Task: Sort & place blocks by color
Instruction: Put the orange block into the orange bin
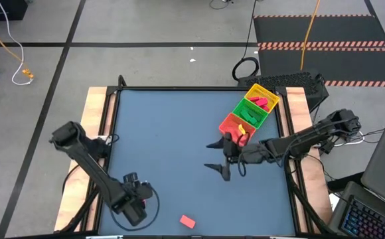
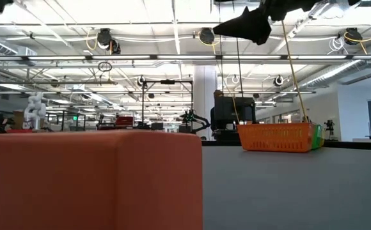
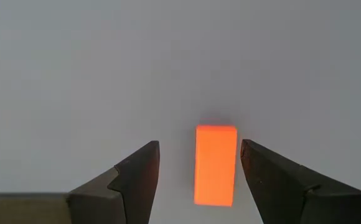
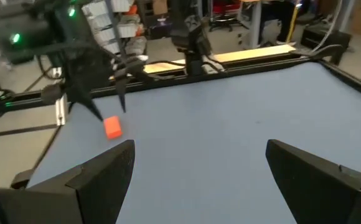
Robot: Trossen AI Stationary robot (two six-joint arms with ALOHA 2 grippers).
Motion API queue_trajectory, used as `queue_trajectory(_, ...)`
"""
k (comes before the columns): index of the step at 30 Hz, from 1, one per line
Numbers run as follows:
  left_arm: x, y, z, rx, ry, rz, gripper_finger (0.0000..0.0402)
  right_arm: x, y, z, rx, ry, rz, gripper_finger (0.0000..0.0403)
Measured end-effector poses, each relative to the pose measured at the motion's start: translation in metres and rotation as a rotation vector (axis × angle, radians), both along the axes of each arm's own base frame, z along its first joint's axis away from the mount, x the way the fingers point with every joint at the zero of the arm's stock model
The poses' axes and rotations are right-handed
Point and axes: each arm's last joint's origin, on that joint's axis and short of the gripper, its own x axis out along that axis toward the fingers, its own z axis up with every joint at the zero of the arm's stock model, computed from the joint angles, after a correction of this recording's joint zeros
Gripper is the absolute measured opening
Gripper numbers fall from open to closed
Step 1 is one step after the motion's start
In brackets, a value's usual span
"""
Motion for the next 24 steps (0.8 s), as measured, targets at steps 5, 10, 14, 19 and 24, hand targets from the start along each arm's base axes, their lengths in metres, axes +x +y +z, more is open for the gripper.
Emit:
queue_trajectory(5,-0.004,-0.013,-0.020,-0.017,0.089,0.011,0.0225,-0.001,0.004,0.000,-0.028,-0.003,-0.022,0.0357)
queue_trajectory(10,-0.009,-0.019,-0.029,-0.002,0.126,0.004,0.0225,-0.001,0.004,0.000,-0.035,-0.002,-0.021,0.0357)
queue_trajectory(14,-0.008,-0.020,-0.034,0.011,0.136,0.001,0.0225,-0.001,0.003,0.000,-0.045,-0.003,-0.046,0.0357)
queue_trajectory(19,-0.005,-0.019,-0.039,0.014,0.152,0.003,0.0225,-0.004,0.002,-0.006,-0.047,0.011,-0.046,0.0357)
queue_trajectory(24,-0.002,-0.021,-0.040,-0.014,0.125,0.001,0.0225,-0.006,0.001,-0.012,-0.023,0.025,-0.055,0.0357)
